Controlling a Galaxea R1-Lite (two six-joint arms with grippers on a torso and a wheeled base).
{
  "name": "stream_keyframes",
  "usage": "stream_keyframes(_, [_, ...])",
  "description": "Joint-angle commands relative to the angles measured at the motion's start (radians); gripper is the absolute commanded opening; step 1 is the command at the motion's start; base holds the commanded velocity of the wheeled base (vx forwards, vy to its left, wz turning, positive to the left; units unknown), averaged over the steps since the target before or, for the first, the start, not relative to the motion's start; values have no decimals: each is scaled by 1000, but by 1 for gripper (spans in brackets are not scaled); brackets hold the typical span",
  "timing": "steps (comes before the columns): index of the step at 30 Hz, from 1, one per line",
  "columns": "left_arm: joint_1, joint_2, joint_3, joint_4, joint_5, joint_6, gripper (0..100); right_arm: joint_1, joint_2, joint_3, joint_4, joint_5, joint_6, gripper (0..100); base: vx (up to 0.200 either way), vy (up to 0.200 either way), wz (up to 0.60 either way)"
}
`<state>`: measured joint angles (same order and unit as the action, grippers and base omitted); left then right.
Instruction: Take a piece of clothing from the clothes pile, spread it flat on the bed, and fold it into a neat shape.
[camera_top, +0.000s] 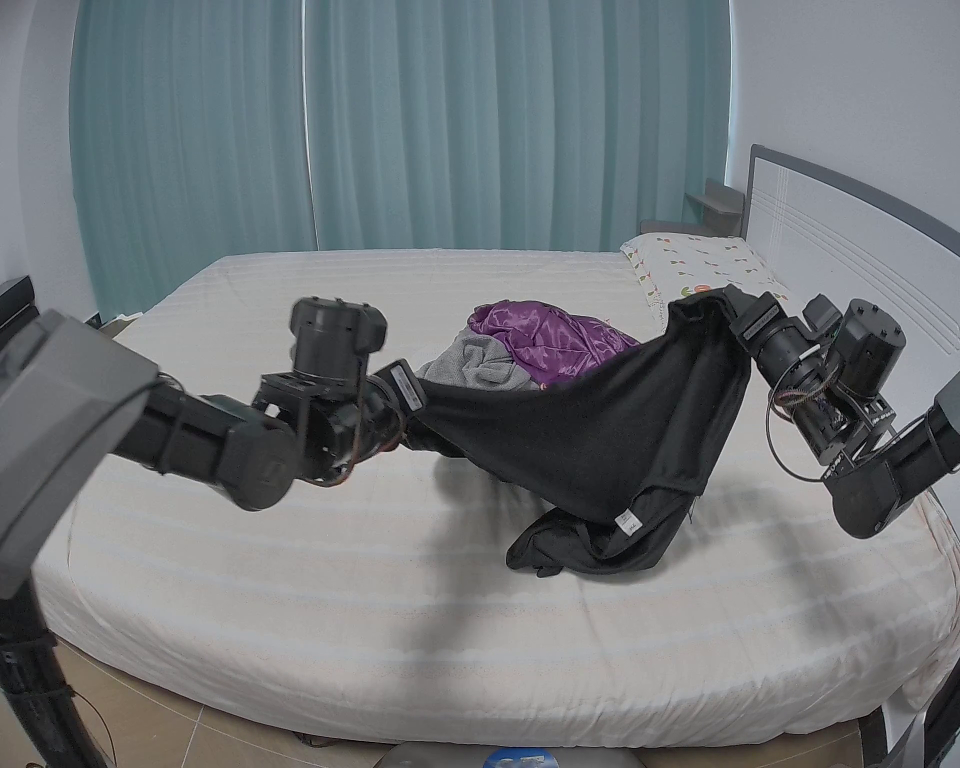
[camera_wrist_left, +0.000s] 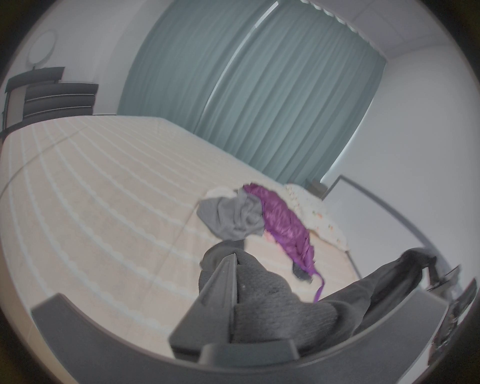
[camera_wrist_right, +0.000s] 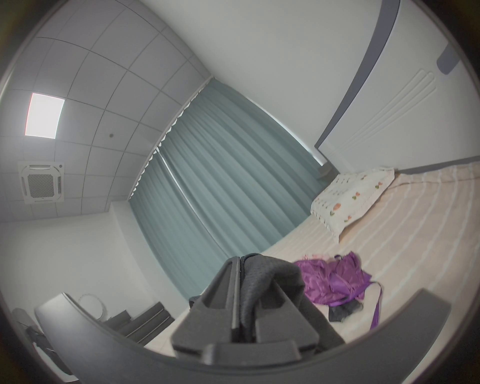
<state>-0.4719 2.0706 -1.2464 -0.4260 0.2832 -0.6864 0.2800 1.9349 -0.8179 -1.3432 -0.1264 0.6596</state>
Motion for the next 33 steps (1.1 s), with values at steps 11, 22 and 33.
stream_keyframes(11, [21,-330,424,-181,2,-44,0,39,-99,217,62,71,-29,0,0,0,0])
stream_keyframes(22, [-25,-169,573,-407,-56,-42,0,62,64,358,-111,179,-20,0,0,0,0])
stream_keyframes(33, [-13,-158,694,-439,-84,-81,0,70,167,451,-223,126,17,0,0,0,0])
